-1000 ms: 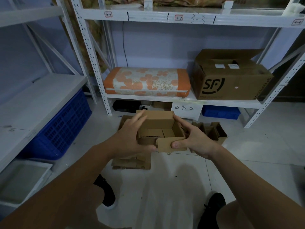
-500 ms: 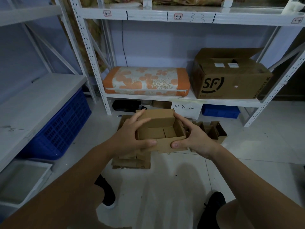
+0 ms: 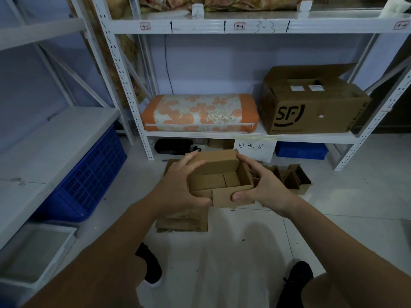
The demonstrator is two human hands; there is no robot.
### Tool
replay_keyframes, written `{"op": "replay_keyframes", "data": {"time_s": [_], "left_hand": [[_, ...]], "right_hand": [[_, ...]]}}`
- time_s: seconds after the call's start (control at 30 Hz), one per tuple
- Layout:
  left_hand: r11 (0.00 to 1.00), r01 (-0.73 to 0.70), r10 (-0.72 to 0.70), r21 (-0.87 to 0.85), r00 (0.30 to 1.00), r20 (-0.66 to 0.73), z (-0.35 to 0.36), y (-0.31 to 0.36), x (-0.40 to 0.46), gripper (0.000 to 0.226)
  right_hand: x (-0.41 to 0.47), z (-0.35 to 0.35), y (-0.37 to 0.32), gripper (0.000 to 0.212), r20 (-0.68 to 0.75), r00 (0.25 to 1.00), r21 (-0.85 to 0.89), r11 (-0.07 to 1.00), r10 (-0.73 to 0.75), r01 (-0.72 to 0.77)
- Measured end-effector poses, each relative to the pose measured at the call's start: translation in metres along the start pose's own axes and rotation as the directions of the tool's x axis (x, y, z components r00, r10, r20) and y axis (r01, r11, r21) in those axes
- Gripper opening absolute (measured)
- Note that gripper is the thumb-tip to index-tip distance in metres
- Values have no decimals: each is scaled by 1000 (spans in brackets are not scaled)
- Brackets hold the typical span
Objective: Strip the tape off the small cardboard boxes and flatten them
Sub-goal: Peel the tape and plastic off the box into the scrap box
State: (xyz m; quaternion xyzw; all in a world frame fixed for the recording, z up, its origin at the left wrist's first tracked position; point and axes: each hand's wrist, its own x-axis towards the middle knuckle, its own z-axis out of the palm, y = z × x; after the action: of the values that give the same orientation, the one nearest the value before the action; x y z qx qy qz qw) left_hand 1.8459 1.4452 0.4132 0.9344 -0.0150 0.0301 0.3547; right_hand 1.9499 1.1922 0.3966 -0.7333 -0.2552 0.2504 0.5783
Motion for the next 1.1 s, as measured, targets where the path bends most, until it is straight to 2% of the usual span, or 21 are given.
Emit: {"op": "replay_keyframes", "data": {"time_s": [0.1, 0.17, 0.23, 0.3, 0.4, 0.5, 0.63, 0.73, 0.8, 0.87, 0.93, 0.97, 1.03, 1.07, 1.1], "left_hand": [[992, 74, -69, -107, 996, 50, -3, -2, 4, 99], [963, 175, -154, -206, 982, 111, -5, -2, 4, 96], [877, 260, -210, -405, 964, 164, -4, -4, 1, 70], [733, 342, -241, -589, 939, 245, 0, -6, -2, 51], [577, 436, -304, -691, 900, 314, 3, -5, -8, 60], [447, 517, -377, -730, 849, 370, 3, -9, -9, 73], [298, 571, -404, -765, 802, 440, -2, -16, -11, 95], [214, 576, -367, -789, 796, 482, -9, -18, -14, 110], [253, 548, -353, -797, 819, 452, -17, -14, -17, 107], [382, 534, -388, -754, 833, 394, -23, -4, -20, 100], [558, 452, -451, -696, 869, 203, -20, 3, -20, 84], [656, 361, -441, -663, 896, 51, -15, 5, -19, 74], [841, 127, -303, -527, 916, -263, -4, 2, -19, 66], [921, 37, -183, -388, 920, -347, 0, -1, -20, 73], [979, -46, -33, -201, 929, -370, 2, -4, -20, 86]], "right_hand": [[0, -3, -4, 79, -29, 999, 39, 999, 21, -19], [-2, -8, -6, 61, -12, 999, 152, 987, 51, -48], [-4, -15, -5, 65, 26, 998, 244, 968, 52, -57], [-6, -20, -4, 72, 61, 998, 226, 974, 21, -34], [-7, -20, -2, 89, 43, 998, -44, 998, -44, 46], [-8, -15, 0, 80, -30, 992, -224, 968, -119, 109], [-10, -17, 2, 60, -38, 994, -186, 978, -102, 93], [-17, -16, -1, 52, -70, 995, -49, 997, -66, 62], [-20, -17, 0, 46, -114, 993, 51, 998, -18, 24], [-19, -19, 5, 47, -160, 987, 116, 993, 16, 3], [-17, -21, 10, 48, -193, 979, 160, 987, 57, -26], [-17, -21, 13, 47, -198, 977, 169, 985, 75, -41], [-15, -19, 17, 43, -181, 977, 168, 983, 111, -81], [-15, -17, 19, 40, -163, 978, 161, 982, 126, -100], [-15, -15, 20, 38, -143, 980, 159, 981, 137, -114]]}}
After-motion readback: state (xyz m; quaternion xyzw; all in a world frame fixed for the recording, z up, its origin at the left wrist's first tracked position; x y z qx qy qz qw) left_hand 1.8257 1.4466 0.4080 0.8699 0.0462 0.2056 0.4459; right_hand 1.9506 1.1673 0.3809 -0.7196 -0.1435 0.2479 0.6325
